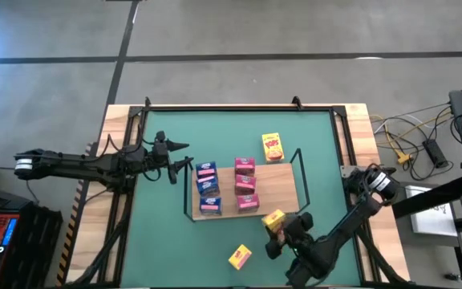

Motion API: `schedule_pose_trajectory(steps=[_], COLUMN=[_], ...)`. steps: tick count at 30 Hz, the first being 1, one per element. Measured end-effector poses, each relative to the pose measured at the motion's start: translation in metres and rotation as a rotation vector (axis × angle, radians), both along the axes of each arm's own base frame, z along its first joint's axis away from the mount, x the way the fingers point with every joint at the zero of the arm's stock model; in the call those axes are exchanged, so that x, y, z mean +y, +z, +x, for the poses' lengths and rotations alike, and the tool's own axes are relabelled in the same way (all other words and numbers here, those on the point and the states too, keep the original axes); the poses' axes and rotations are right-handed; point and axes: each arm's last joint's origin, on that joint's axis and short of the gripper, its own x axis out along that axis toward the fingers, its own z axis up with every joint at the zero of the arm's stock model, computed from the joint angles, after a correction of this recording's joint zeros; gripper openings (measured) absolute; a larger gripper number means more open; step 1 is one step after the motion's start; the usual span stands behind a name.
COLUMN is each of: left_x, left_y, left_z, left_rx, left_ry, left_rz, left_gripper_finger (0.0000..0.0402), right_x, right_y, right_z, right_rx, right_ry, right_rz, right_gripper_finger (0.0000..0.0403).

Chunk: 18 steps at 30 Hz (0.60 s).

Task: Stack cereal on shelf
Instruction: Remove the yellow cereal box from the shelf

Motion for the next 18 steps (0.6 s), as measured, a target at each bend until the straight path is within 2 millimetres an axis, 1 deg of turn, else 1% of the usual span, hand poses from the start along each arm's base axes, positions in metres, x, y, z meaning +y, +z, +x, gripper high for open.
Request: schedule_pose_trajectory(steps=[3,8,12,18], left_x=[0.000,0.000,0.000,0.000], left_y=[0.000,0.000,0.000,0.000], left_z=[0.000,0.000,0.000,0.000], left_rx=[0.000,0.000,0.000,0.000], left_ry=[0.000,0.000,0.000,0.000], left_rz=[0.000,0.000,0.000,0.000], left_gripper_finger=[0.0233,0.0233,0.0233,0.0233], right_x=[0.009,0.022,0.034,0.039], right_y=[0.000,-0.010,-0.025,-0.047], right_z=[-0.007,-0.017,-0.024,-0.023], right_rx=[-0.045,-0.118,-0.190,-0.233], right_ry=[0.055,0.120,0.174,0.191], right_rz=[-0.069,-0.191,-0.303,-0.387], right_gripper_finger=[0.0297,0.0297,0.0297,0.0297])
